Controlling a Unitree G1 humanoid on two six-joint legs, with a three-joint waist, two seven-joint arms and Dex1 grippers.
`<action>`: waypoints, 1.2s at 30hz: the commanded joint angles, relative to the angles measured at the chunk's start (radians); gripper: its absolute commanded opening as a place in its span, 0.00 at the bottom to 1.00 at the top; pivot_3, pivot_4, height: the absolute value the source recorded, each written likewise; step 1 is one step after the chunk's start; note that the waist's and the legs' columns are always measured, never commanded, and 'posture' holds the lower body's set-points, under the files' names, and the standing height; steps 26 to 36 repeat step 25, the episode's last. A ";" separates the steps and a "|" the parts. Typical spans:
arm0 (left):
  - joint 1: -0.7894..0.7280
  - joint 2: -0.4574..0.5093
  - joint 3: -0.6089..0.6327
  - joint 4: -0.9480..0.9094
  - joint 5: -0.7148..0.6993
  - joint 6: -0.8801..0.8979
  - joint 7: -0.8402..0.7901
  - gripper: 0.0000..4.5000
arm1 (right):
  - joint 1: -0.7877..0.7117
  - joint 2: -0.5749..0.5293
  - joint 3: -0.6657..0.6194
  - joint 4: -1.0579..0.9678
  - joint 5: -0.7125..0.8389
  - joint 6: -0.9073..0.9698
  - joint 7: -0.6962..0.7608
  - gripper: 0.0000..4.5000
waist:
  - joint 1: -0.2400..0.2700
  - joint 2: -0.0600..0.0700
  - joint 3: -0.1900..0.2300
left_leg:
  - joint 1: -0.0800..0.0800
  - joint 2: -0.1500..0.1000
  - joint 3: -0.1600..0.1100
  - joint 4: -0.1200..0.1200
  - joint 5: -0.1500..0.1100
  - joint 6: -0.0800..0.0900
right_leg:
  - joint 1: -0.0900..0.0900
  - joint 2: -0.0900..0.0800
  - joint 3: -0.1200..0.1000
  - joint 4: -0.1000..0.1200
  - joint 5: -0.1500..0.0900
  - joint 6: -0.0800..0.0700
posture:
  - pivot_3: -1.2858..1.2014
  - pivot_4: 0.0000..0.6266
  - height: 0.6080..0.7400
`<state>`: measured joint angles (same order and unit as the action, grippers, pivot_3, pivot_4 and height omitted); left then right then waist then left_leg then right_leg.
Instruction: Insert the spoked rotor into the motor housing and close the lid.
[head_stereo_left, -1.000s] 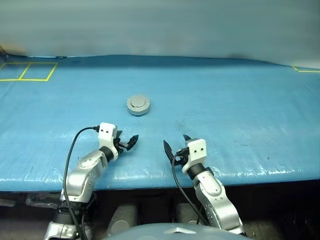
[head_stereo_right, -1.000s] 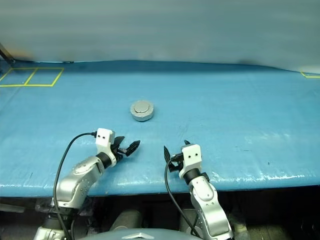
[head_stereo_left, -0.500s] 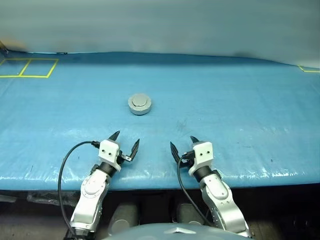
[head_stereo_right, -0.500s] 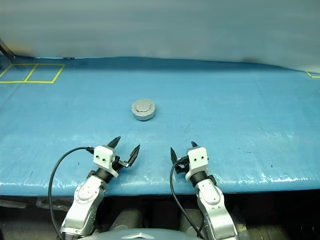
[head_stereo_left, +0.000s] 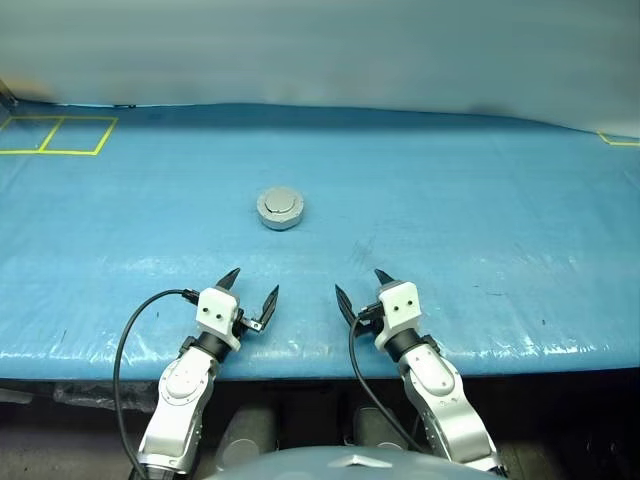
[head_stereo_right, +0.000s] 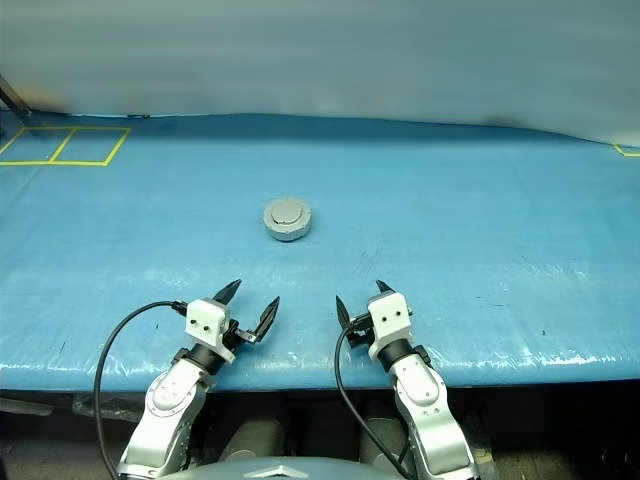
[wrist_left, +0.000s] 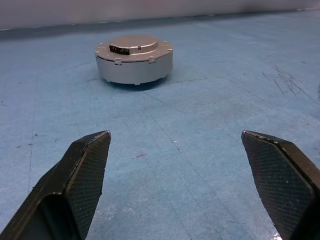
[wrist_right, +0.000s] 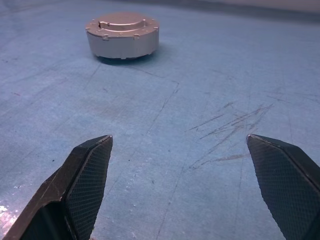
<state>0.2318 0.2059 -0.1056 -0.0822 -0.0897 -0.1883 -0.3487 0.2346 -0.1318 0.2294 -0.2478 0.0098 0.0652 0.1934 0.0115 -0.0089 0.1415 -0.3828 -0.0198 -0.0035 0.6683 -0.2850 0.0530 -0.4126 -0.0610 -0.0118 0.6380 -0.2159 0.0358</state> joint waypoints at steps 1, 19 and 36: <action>-0.006 0.007 0.007 -0.002 -0.005 -0.019 -0.014 1.00 | 0.009 0.003 -0.005 -0.024 0.000 -0.027 0.002 1.00 | 0.000 0.000 0.000 | 0.000 0.000 0.000 0.000 0.000 0.000 | 0.000 0.000 0.000 0.000 0.000 0.000 | 0.52 0.24 1.00; -0.022 0.014 0.009 0.026 0.010 -0.025 -0.018 1.00 | 0.014 0.025 0.010 -0.022 -0.014 -0.032 0.001 1.00 | 0.000 0.000 0.000 | 0.001 0.000 0.000 0.000 0.000 0.000 | 0.000 0.000 0.000 0.001 0.000 0.000 | 0.52 0.24 1.00; -0.027 0.015 0.007 0.027 0.012 -0.025 -0.020 1.00 | 0.007 0.027 0.009 -0.015 -0.015 -0.038 0.003 1.00 | 0.000 0.000 0.000 | 0.001 0.000 0.000 0.000 0.000 0.000 | 0.001 0.000 0.000 0.001 0.000 0.000 | 0.52 0.24 1.00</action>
